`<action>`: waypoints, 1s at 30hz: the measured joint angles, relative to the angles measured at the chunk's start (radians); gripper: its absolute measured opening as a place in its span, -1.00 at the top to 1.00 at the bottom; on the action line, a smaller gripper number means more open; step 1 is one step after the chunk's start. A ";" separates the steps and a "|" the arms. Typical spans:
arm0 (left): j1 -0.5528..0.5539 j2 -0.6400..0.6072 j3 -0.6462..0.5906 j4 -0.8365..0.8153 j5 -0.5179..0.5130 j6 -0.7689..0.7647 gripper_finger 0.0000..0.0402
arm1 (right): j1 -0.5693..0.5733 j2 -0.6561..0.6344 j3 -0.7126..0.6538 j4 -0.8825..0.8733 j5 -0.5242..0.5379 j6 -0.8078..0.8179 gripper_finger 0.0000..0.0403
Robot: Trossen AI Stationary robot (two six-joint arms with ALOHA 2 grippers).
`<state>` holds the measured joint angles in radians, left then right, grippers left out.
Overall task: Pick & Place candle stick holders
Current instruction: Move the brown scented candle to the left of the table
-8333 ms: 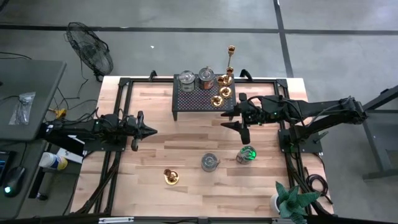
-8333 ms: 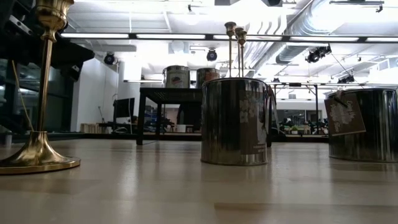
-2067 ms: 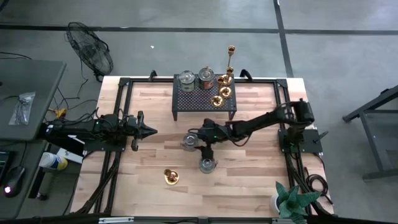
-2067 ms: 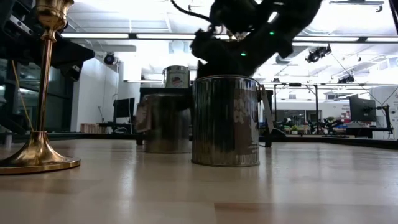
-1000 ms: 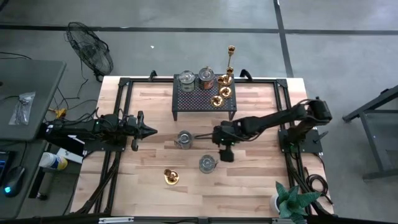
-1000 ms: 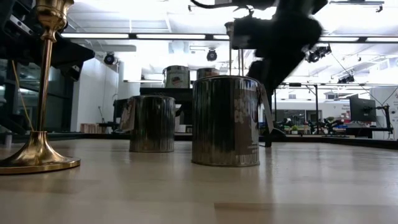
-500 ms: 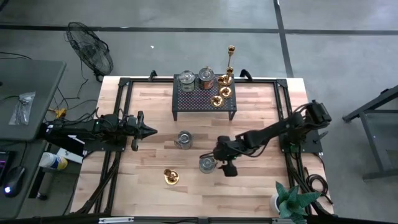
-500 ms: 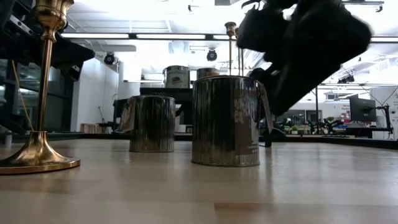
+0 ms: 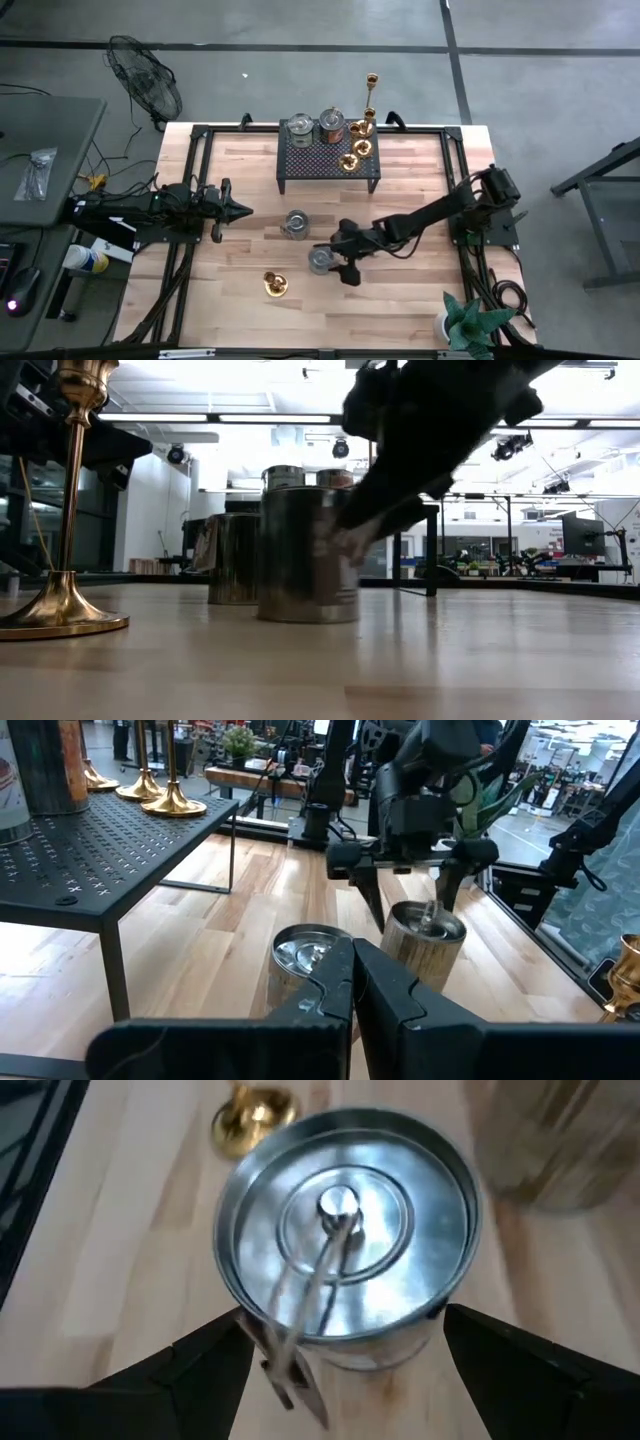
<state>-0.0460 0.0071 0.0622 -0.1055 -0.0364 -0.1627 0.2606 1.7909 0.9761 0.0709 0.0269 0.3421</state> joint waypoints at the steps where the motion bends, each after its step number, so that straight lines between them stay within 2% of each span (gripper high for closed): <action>1: 0.000 0.000 0.000 0.000 0.000 0.000 1.00 | -0.005 0.006 0.003 0.008 0.009 -0.003 -0.57; 7: 0.000 0.000 0.000 0.001 0.000 0.000 1.00 | -0.047 0.052 0.057 0.054 0.050 -0.008 -0.57; 21: 0.000 0.000 0.000 0.001 0.000 0.000 1.00 | -0.113 0.210 0.251 0.093 0.012 -0.101 -0.57; 30: 0.000 0.000 0.000 0.001 0.000 0.000 1.00 | -0.118 0.224 0.292 0.076 -0.001 -0.103 -0.57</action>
<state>-0.0462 0.0067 0.0620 -0.1043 -0.0360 -0.1627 0.1431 2.0148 1.2678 0.1464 0.0259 0.2390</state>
